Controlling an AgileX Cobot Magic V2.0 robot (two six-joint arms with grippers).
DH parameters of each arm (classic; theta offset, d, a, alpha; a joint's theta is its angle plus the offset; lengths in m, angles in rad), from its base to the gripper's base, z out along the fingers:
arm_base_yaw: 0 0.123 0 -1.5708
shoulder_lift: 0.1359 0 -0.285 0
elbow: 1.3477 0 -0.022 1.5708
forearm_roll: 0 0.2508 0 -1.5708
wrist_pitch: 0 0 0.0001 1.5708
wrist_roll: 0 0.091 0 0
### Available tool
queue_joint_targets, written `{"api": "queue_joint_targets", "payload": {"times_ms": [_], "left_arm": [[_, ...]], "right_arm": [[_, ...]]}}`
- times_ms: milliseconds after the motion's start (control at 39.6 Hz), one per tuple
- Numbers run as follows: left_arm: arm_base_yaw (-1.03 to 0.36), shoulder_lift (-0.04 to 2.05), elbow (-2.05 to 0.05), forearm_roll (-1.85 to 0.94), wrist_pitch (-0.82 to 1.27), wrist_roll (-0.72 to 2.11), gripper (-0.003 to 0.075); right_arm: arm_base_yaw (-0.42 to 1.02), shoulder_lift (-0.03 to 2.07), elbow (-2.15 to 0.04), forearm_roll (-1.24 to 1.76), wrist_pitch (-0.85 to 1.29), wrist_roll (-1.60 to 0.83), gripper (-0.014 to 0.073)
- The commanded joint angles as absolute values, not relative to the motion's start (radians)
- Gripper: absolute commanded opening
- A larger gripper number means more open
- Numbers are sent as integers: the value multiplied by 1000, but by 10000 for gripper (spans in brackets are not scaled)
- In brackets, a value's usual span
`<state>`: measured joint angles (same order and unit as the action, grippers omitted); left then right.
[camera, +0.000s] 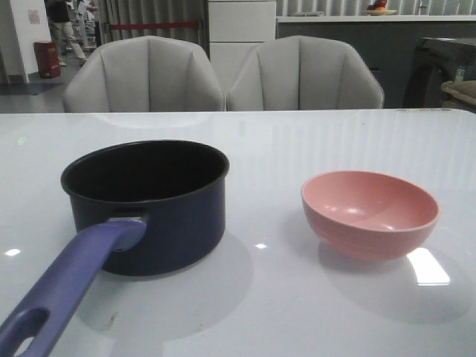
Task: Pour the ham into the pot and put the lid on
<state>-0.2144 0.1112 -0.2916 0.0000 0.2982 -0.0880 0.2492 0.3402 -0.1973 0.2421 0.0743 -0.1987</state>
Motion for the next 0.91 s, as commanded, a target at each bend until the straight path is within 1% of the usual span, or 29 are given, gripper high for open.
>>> {"api": "queue_joint_targets", "payload": {"times_ms": [0, 101, 177, 227, 379, 454, 606, 732, 883], "left_arm": [[-220, 121, -319, 0, 219, -87, 427], [-220, 123, -319, -17, 238, -87, 429], [-218, 136, -323, -12, 242, -87, 447], [-218, 143, -330, 0, 246, -87, 476], [-218, 193, -384, 6, 281, -87, 632], [-218, 233, -418, 0, 324, -112, 685], [-216, 335, -480, 13, 431, -218, 691], [-197, 435, -531, 77, 518, -319, 689], [-148, 580, -607, 92, 629, -338, 689]], "right_arm": [[249, 344, -225, 246, -10, -208, 143], [249, 344, -225, 246, -10, -208, 143], [249, 344, -225, 246, -10, -208, 143], [249, 344, -225, 246, -10, -208, 143], [249, 344, -225, 246, -10, -208, 143], [249, 344, -225, 246, -10, -208, 143], [249, 344, -225, 246, -10, -208, 143], [249, 344, -225, 246, -10, -208, 143], [249, 344, -225, 246, -10, -208, 143]]}}
